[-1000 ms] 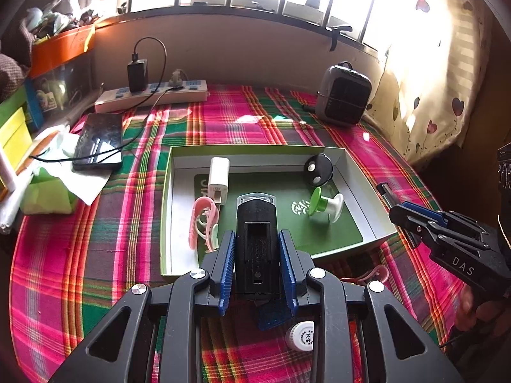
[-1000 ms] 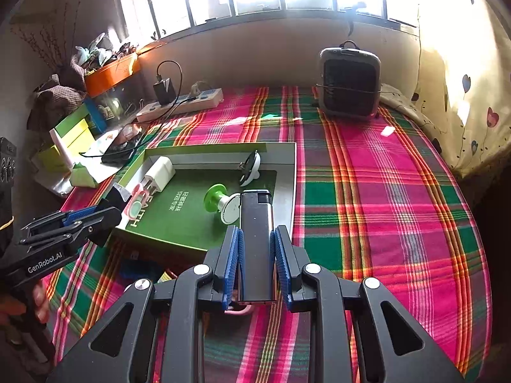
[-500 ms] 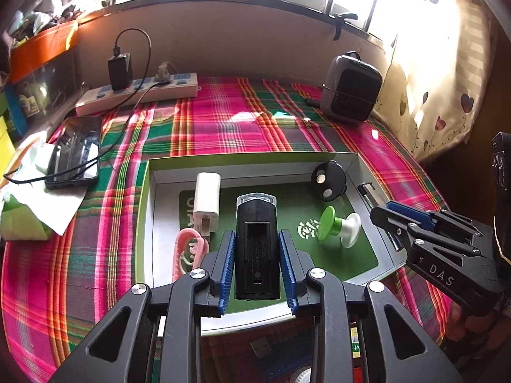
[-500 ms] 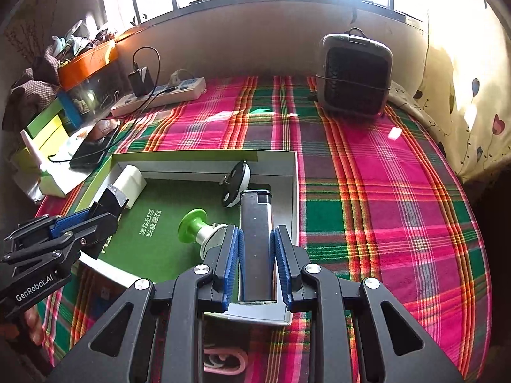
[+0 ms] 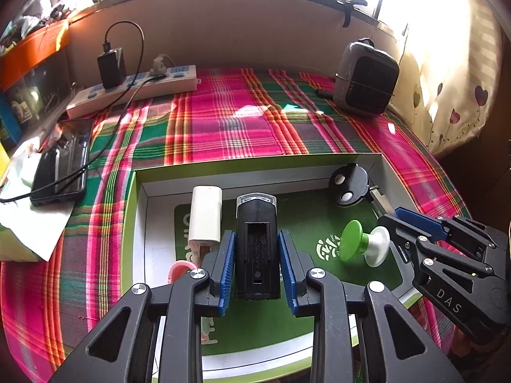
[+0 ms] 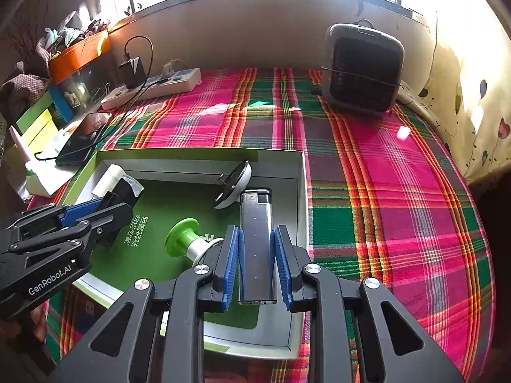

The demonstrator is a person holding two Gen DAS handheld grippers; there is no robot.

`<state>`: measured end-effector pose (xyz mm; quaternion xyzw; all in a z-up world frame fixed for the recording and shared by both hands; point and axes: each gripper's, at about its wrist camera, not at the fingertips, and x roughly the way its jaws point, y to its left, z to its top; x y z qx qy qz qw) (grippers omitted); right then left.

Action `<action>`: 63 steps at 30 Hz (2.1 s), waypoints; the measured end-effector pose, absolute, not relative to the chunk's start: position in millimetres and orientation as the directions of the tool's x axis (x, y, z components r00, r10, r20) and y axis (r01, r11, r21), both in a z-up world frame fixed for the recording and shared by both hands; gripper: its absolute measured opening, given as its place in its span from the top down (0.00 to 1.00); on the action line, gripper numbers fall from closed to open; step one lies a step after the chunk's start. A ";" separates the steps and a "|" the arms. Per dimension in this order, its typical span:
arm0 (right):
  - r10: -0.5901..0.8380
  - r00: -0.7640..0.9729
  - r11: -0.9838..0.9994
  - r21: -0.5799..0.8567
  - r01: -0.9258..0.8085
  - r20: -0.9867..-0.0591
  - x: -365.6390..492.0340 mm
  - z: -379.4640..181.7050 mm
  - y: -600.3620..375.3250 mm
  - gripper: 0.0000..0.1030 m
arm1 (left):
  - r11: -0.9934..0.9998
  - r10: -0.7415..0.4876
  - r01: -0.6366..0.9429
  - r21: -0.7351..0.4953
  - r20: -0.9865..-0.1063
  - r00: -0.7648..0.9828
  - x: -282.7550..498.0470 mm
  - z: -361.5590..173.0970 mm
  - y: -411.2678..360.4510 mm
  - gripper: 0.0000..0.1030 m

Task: Organize rigid objects
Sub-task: 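Carry the flashlight with the left gripper while the right carries the lighter over the box, then lower and release the flashlight with the left gripper while the right releases the lighter in the box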

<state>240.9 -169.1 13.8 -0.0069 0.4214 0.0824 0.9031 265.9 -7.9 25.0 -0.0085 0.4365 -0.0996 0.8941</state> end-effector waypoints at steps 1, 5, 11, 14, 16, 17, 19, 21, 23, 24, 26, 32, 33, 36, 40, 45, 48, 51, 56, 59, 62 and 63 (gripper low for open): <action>0.146 0.630 0.986 0.058 -0.158 -0.763 241.6 12.9 -168.9 0.76 | 0.980 -0.186 0.171 -0.102 -0.780 0.597 266.7 24.5 -8.2 0.75; 0.146 0.624 0.986 0.061 -0.156 -0.768 245.4 9.6 -168.6 0.76 | 0.980 -0.182 0.171 -0.099 -0.788 0.588 270.2 20.0 -9.0 0.75; 0.125 0.640 0.987 0.028 -0.160 -0.758 246.4 7.8 -164.5 0.76 | 0.982 -0.175 0.160 -0.099 -0.797 0.578 273.8 14.1 -8.1 0.75; 0.131 0.641 0.986 0.029 -0.167 -0.757 247.0 6.6 -163.1 0.76 | 0.983 -0.171 0.156 -0.098 -0.798 0.578 274.5 12.8 -7.5 0.75; 0.128 0.641 0.985 0.020 -0.172 -0.757 247.3 6.1 -161.2 0.76 | 0.983 -0.168 0.154 -0.095 -0.798 0.578 275.2 12.6 -7.2 0.75; 0.127 0.642 0.985 0.018 -0.174 -0.757 247.4 5.8 -160.8 0.76 | 0.984 -0.166 0.152 -0.094 -0.798 0.579 275.3 12.6 -6.8 0.75; 0.129 0.641 0.984 0.019 -0.176 -0.757 247.8 5.4 -160.6 0.76 | 0.985 -0.161 0.148 -0.091 -0.798 0.580 275.7 12.4 -5.9 0.75; 0.131 0.641 0.984 0.021 -0.176 -0.756 247.6 5.2 -160.6 0.76 | 0.986 -0.156 0.143 -0.088 -0.798 0.582 275.6 12.6 -5.0 0.75; 0.135 0.640 0.984 0.025 -0.178 -0.756 247.8 4.8 -160.6 0.76 | 0.986 -0.153 0.138 -0.089 -0.798 0.582 275.7 12.4 -3.4 0.75; 0.137 0.638 0.983 0.027 -0.180 -0.757 247.9 4.7 -160.4 0.76 | 0.987 -0.150 0.134 -0.087 -0.798 0.583 275.8 12.3 -2.4 0.75; 0.144 0.635 0.982 0.032 -0.184 -0.759 248.1 4.3 -160.5 0.76 | 0.988 -0.143 0.127 -0.084 -0.799 0.584 275.6 12.3 -0.7 0.75; 0.153 0.633 0.981 0.042 -0.188 -0.759 248.3 3.3 -161.0 0.76 | 0.990 -0.139 0.115 -0.087 -0.799 0.585 276.2 12.1 3.6 0.75; 0.154 0.633 0.981 0.042 -0.188 -0.759 248.2 3.4 -160.9 0.76 | 0.990 -0.138 0.115 -0.086 -0.798 0.586 276.2 12.1 3.7 0.75; 0.157 0.632 0.981 0.046 -0.188 -0.759 248.2 3.3 -160.9 0.76 | 0.989 -0.140 0.115 -0.089 -0.799 0.585 276.2 12.0 3.6 0.75; 0.160 0.631 0.981 0.050 -0.188 -0.759 248.0 3.4 -161.0 0.76 | 0.990 -0.138 0.115 -0.087 -0.798 0.586 276.0 12.3 3.2 0.74; 0.168 0.628 0.980 0.062 -0.187 -0.760 248.1 3.1 -161.4 0.76 | 0.990 -0.139 0.115 -0.087 -0.799 0.585 275.9 12.5 3.2 0.74; 0.169 0.627 0.980 0.065 -0.186 -0.761 248.0 3.1 -161.6 0.76 | 0.989 -0.141 0.115 -0.091 -0.799 0.585 275.7 12.9 3.3 0.73; 0.169 0.628 0.981 0.066 -0.184 -0.760 247.7 3.2 -161.0 0.76 | 0.988 -0.151 0.119 -0.100 -0.795 0.587 274.8 14.3 3.4 0.70; 0.166 0.632 0.982 0.068 -0.177 -0.757 247.0 4.2 -162.3 0.76 | 0.987 -0.155 0.121 -0.103 -0.791 0.592 273.0 17.6 1.8 0.68; 0.163 0.635 0.983 0.067 -0.173 -0.755 246.0 4.8 -163.3 0.76 | 0.987 -0.161 0.121 -0.110 -0.788 0.594 271.3 20.5 2.1 0.67; 0.160 0.637 0.984 0.069 -0.167 -0.754 244.8 5.7 -164.4 0.76 | 0.986 -0.167 0.125 -0.114 -0.786 0.595 269.3 22.2 2.2 0.66; 0.160 0.638 0.984 0.070 -0.165 -0.753 244.3 6.1 -164.9 0.76 | 0.985 -0.169 0.126 -0.116 -0.786 0.595 268.6 22.5 2.3 0.66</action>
